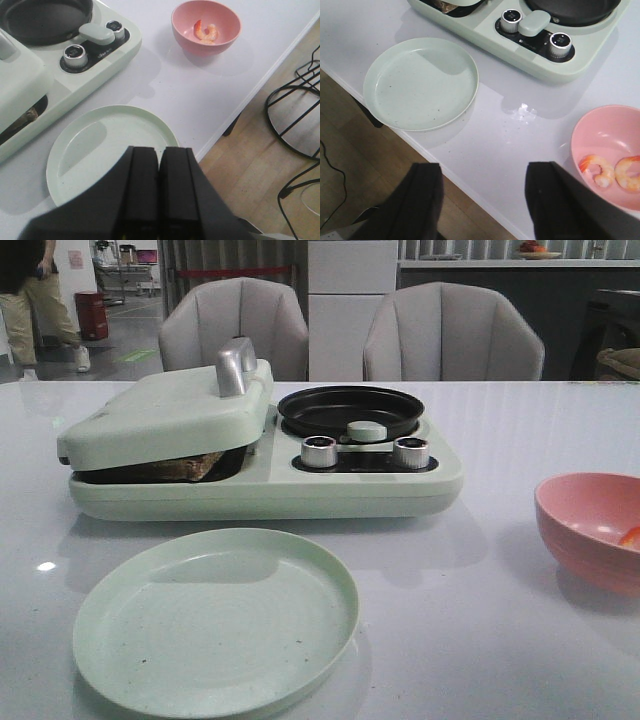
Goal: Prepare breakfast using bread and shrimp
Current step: 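Push the sandwich maker lid down over the bread with the left gripper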
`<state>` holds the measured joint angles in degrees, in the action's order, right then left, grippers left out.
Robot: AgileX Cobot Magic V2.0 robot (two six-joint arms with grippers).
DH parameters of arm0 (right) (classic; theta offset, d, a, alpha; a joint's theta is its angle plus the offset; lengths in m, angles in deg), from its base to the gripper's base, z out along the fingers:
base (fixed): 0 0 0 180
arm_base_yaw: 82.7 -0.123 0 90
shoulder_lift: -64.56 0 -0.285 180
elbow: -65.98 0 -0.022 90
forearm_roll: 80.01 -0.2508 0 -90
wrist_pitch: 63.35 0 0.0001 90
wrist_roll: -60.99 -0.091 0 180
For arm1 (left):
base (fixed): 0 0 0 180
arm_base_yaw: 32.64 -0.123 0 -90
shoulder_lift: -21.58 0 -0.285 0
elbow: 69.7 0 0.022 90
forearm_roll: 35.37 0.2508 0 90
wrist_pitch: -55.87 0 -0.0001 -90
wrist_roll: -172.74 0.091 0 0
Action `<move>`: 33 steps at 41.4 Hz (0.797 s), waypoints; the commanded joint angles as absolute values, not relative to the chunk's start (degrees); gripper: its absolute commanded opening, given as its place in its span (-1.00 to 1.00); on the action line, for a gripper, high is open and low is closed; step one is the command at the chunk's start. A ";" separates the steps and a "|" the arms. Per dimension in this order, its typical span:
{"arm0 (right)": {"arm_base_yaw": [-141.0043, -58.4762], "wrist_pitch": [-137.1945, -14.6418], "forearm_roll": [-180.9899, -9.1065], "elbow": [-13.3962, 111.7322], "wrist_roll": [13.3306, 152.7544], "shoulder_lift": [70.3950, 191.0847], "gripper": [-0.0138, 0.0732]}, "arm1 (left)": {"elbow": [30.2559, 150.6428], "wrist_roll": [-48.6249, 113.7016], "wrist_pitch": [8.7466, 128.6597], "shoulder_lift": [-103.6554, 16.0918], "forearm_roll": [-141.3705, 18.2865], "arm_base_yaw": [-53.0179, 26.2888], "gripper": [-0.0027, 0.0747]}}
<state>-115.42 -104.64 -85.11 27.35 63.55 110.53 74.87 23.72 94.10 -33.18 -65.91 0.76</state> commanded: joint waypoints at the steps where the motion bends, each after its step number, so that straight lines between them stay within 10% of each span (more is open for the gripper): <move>1: -115.32 -100.05 -85.12 28.82 63.94 111.33 0.40 | 73.72 23.76 88.16 -28.50 -68.75 1.20 -0.68; 33: -76.77 -101.89 -84.23 42.02 63.93 145.51 0.40 | 72.43 23.76 86.15 -25.62 -69.10 1.20 -0.68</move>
<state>-78.46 -105.63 -84.62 39.31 63.06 143.73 70.92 23.72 90.07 -25.71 -67.18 0.76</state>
